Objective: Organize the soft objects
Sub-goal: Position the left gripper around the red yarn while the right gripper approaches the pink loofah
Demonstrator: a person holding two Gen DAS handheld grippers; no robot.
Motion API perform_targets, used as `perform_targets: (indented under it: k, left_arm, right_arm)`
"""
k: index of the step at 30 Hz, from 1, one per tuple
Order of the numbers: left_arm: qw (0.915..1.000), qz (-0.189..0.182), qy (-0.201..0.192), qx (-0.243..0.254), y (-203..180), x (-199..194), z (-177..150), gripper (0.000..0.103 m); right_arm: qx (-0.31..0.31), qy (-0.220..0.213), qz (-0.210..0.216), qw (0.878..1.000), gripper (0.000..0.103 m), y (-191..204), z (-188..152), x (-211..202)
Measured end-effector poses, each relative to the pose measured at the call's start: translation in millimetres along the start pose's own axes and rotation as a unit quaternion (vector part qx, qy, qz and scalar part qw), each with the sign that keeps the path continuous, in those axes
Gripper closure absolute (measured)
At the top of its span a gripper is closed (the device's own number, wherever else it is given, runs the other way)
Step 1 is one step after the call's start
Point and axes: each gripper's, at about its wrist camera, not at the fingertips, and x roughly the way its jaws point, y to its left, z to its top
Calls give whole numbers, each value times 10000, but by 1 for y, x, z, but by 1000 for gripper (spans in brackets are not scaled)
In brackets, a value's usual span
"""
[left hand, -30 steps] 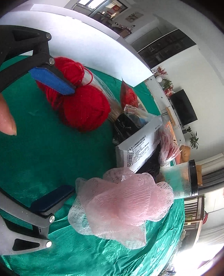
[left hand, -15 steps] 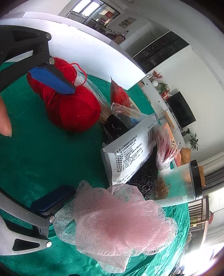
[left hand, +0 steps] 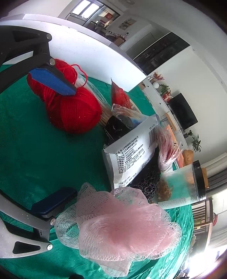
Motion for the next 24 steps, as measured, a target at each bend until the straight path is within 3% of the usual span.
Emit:
perform_targets:
  k: [24]
  left_arm:
    - [10000,44,-14,32,-3,-2,-2,0]
  right_arm:
    - [-30,-50,40,10000,13,1,-1,0]
